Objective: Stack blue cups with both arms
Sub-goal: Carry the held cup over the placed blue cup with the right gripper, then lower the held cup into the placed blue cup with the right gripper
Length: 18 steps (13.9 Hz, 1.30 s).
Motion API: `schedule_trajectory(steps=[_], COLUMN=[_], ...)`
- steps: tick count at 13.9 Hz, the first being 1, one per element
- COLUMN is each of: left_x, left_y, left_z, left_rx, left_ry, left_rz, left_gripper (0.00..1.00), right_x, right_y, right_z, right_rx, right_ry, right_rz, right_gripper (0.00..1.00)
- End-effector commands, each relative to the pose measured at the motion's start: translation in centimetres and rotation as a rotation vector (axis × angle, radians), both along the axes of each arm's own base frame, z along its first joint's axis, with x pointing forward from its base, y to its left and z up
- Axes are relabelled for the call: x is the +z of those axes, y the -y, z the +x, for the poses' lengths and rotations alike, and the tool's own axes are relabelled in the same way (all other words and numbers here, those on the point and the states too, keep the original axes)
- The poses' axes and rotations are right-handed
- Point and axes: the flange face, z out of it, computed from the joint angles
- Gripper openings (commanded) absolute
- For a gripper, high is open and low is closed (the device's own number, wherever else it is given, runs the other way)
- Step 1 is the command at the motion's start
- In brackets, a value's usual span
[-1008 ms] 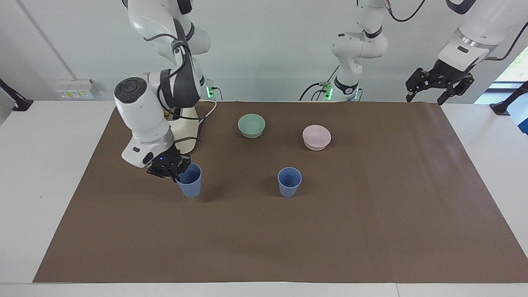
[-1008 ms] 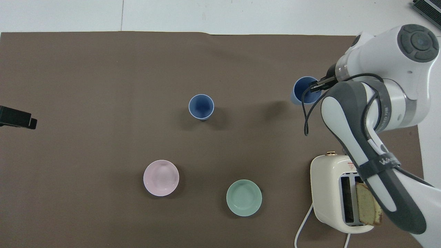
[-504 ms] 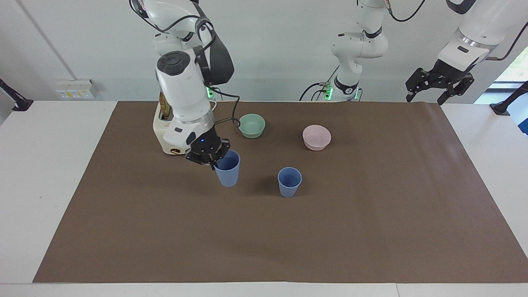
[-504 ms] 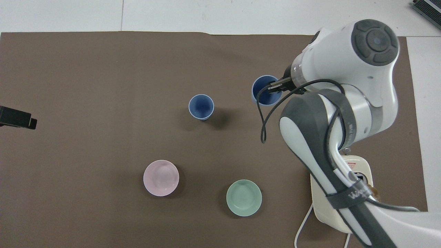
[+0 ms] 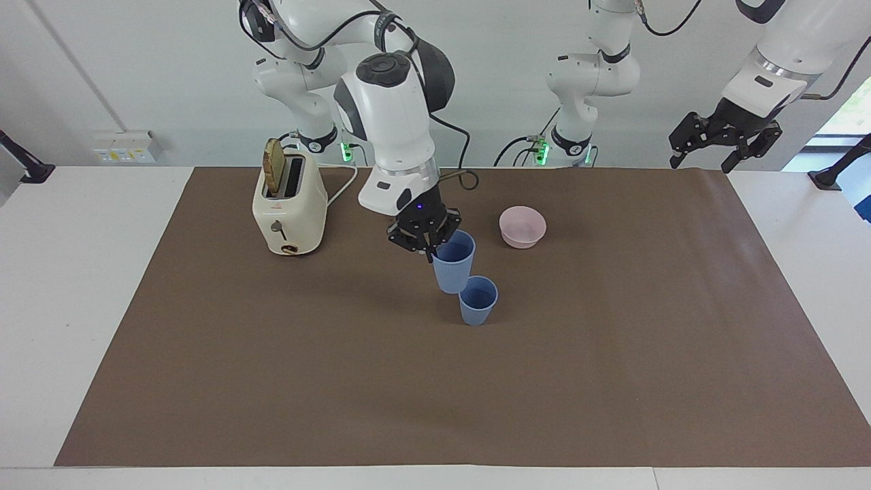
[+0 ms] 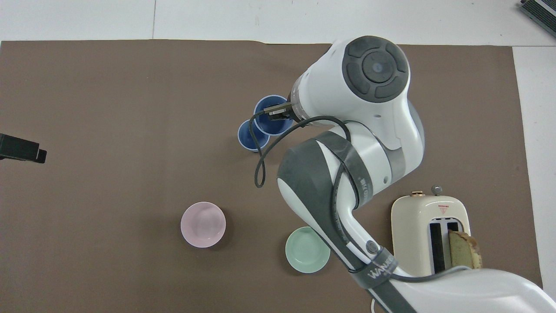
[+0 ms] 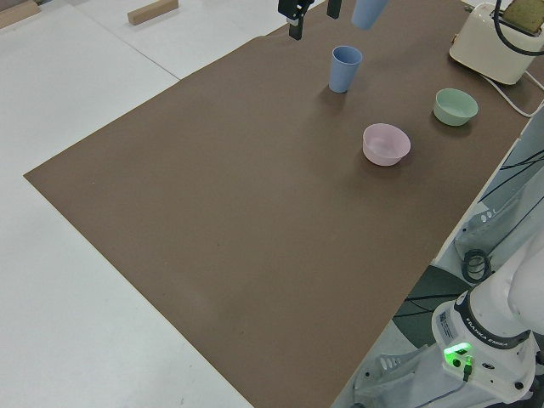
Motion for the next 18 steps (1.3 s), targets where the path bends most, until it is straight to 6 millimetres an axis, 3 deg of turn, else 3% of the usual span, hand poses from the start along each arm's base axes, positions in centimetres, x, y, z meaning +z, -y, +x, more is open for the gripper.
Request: schedule_trajectory(steps=[1, 5, 18], left_x=[0.2, 0.2, 0.2], left_y=[-0.3, -0.3, -0.3], left_z=[-0.5, -0.5, -0.5], left_rx=[0.001, 0.001, 0.001], left_ry=[-0.004, -0.003, -0.004], left_rz=[0.015, 0.015, 0.015], left_gripper=[1.0, 1.0, 1.0], right_x=[-1.1, -1.8, -4.6], right_y=[-3.0, -4.3, -3.8], right_z=[1.0, -0.1, 0.0], right_rx=[-0.025, -0.016, -0.012], right_ry=[0.002, -0.007, -0.018], right_rz=[0.009, -0.028, -0.031], right_gripper=[0.0, 0.0, 0.0])
